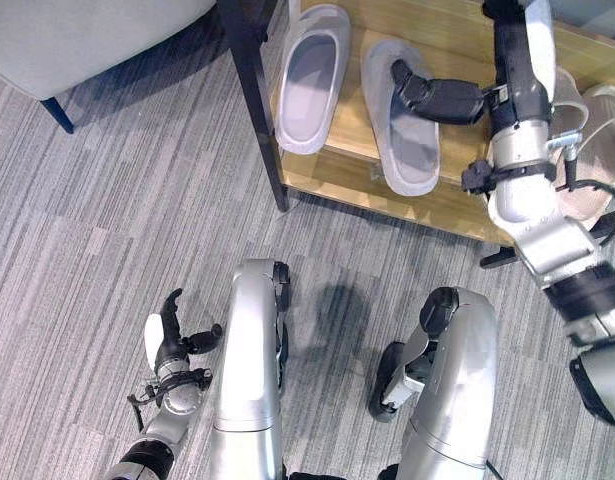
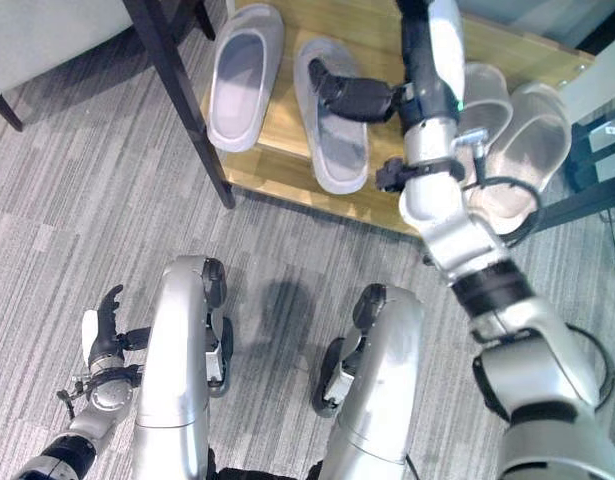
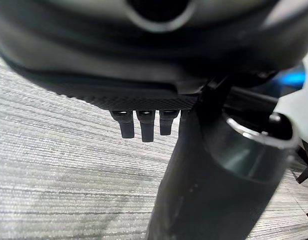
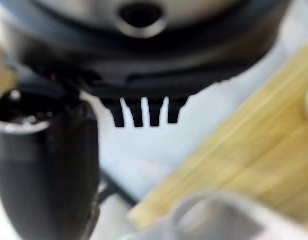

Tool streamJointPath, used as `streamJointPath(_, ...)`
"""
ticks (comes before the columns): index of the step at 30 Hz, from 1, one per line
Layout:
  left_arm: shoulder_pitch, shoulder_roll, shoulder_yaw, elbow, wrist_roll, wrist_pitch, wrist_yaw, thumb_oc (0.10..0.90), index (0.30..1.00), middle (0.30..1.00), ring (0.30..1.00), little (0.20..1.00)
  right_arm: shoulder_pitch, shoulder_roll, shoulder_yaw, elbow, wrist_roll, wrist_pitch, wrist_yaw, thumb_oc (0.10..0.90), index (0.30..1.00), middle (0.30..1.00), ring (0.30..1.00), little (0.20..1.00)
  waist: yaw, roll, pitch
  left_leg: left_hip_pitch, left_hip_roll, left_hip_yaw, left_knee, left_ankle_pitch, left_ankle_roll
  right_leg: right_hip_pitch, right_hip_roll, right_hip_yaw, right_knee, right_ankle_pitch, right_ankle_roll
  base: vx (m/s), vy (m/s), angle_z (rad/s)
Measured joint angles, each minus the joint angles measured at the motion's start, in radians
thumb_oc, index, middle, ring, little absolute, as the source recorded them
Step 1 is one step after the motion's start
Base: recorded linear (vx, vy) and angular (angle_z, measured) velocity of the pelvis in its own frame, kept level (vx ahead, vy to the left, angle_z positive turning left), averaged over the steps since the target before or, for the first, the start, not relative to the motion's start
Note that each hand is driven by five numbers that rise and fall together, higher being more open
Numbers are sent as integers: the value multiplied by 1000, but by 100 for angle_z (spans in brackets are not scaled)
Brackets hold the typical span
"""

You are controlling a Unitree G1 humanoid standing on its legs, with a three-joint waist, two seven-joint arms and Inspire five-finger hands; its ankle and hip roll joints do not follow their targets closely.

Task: Arrange the slippers neatly on the shoe rack.

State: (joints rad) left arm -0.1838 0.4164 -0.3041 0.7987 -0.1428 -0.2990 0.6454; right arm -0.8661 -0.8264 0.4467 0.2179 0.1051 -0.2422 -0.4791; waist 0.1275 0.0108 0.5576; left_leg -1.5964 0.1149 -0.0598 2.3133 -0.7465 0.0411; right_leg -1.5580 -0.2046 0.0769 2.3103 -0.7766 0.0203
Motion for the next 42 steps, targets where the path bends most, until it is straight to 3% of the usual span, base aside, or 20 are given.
streamJointPath(11,16,-9,3,-23,27,-1,3,800,900,900,900,900,252,-6,-65,-92,-107,0,41,800,900,900,900,900,-13,0,0,1,-5,1,4,-1,-2,-1,-7,3,11,-8,-6,0,1,1)
streamJointPath(18,23,-17,4,-25,28,-1,26,800,900,900,900,900,349,58,-110,-113,-129,3,40,800,900,900,900,900,-28,0,0,1,-5,-1,4,-1,-2,-1,-6,1,11,-8,-7,0,0,0)
streamJointPath(27,20,-17,9,-29,30,-1,27,800,900,900,900,900,367,159,-105,-109,-100,8,42,800,900,900,900,900,-32,0,0,1,-1,-3,4,-1,-3,-2,0,-3,12,-8,-7,0,0,0)
streamJointPath(42,19,-17,11,-29,48,1,42,800,900,900,900,900,320,223,-79,-61,-34,9,44,800,900,900,900,900,-29,0,0,10,0,-6,5,-1,-3,7,3,-5,12,-8,-7,0,0,0)
